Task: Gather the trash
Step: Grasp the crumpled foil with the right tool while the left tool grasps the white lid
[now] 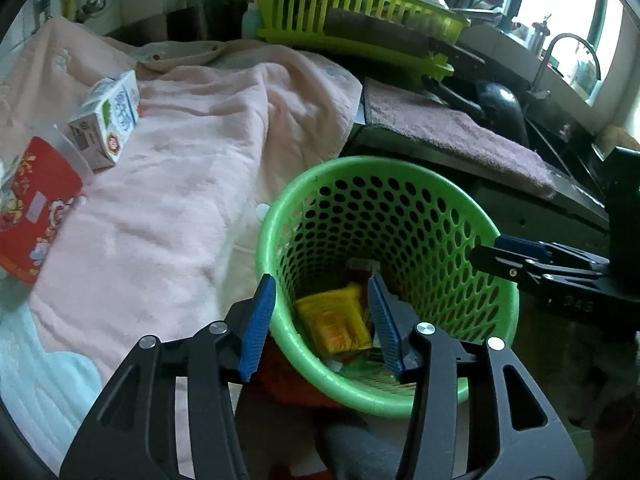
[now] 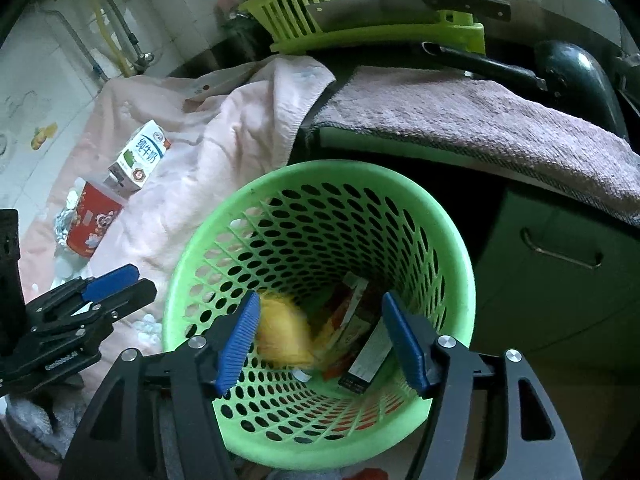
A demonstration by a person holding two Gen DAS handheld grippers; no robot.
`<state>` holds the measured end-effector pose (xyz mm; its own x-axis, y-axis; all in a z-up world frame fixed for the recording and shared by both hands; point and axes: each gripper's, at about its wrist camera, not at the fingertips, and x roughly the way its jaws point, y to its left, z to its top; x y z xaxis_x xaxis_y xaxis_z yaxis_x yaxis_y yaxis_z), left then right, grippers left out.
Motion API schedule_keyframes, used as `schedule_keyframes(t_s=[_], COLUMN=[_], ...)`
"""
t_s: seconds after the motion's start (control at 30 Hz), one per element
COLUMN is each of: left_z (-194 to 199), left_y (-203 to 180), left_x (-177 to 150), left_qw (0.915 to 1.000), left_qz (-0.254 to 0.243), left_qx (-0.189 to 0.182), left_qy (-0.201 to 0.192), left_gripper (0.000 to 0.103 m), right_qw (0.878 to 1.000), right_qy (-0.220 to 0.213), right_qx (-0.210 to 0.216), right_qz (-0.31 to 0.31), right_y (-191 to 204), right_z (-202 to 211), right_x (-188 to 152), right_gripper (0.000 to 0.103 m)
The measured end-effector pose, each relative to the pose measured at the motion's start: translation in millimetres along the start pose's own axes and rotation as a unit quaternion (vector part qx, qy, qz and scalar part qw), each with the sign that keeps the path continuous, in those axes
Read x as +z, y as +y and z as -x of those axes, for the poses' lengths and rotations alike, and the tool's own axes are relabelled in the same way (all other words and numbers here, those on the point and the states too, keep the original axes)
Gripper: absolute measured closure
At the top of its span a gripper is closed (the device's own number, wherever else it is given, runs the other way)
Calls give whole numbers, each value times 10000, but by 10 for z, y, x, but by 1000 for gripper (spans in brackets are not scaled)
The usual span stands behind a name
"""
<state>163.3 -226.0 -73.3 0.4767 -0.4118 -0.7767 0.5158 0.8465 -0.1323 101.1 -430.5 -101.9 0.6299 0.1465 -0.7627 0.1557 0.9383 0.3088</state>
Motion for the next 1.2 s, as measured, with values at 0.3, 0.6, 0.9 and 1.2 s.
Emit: schedule_keyframes(t_s=[0.3,0.6,0.9,1.2], left_z=[370,813,1255,1631], left_y=[262,802,1380,2002], left_x=[-113,-339,-568,-803], left_qw=[9990,9926,9800,9618], left_qz=[222,776,1303,1877], left_qx=[341,826,1354,1811], left_qy=[-209,-425,-659,-832], left_gripper=[54,54,54,54], right_qw=[9996,9974,9923,9818], right_qy=[8,107,206,268], right_qx=[162,389,675,1082], right_qz=[238,594,1016,1535], right_y=[302,767,1346,2067], right_z=[0,-100,-207,-259], right_x=[13,83,147,245], right_gripper=[38,36,34,34])
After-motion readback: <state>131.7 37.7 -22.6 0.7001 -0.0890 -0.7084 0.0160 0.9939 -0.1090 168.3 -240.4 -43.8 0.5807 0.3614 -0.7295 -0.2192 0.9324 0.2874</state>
